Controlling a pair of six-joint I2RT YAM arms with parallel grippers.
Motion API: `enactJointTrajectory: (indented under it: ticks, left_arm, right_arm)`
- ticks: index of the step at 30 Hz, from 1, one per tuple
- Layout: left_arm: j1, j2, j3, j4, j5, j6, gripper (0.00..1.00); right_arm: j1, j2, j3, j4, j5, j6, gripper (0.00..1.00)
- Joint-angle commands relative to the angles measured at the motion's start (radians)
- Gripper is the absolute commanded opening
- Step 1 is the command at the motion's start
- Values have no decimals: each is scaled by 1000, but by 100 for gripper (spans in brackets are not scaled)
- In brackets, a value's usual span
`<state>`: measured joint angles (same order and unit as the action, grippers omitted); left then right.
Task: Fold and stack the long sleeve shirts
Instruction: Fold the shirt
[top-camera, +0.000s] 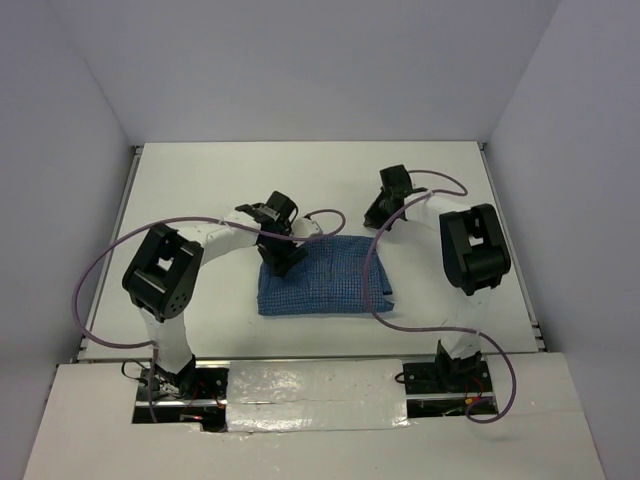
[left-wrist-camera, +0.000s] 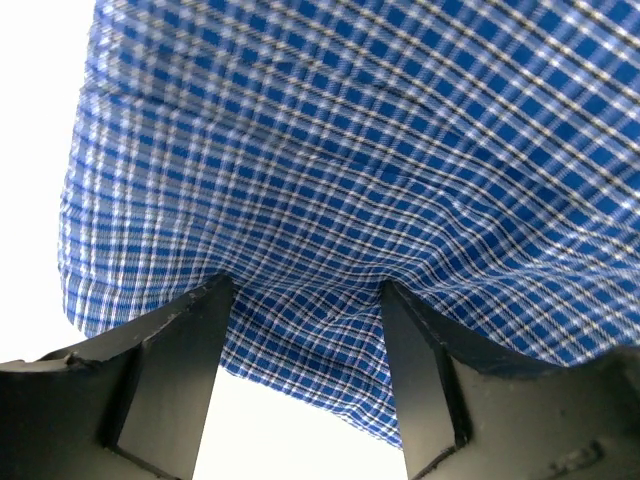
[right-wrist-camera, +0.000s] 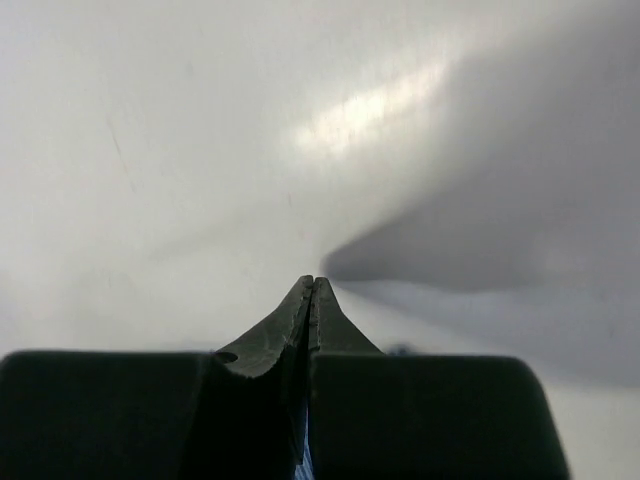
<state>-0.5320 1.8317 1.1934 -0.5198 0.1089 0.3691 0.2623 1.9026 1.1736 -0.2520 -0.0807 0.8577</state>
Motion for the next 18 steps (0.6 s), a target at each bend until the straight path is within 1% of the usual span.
enactJointTrajectory:
  ticks: [1,3,4,6,8,9,10,12,13,15,16,18]
  left_arm:
    - [3,34,60,44,-94,51,74]
    - [3,44,115,24,-91,44,76]
    - [3,44,135,15,-92,41,77]
    - [3,32,190,-19,-78,24,78]
    - [3,-1,245,-46,-51,8,79]
    - [3,-15,261,-74,-5,-10,79]
    - [3,-46,281,-83,21,-19,79]
    - [1,-78,287,-107,66,-44,80]
    - [-2,-107,278,-115,107,-53,80]
    - [-19,-135,253,-124,149,-67,79]
    - [-28,-161,211,-123,188,-74,79]
    - [-69,-187,152,-103,224,-81,78]
  right_arm:
    - [-18,56,129,-101,113,-103,0]
    - [-25,32,153,-89,105,-153,0]
    - [-26,-9,156,-87,105,-213,0]
    - [-25,-65,155,-99,113,-265,5]
    - [-26,-155,118,-107,102,-330,17]
    - [-26,-184,103,-118,90,-345,24]
    - [-25,-233,84,-125,85,-364,39]
    - [-26,-284,35,-188,56,-361,47]
    - [-28,-299,15,-199,47,-356,49]
    - [-26,-324,-58,-199,4,-347,49]
    - [-29,-336,-78,-193,-11,-342,50]
    - [-29,-321,-112,-182,-34,-332,50]
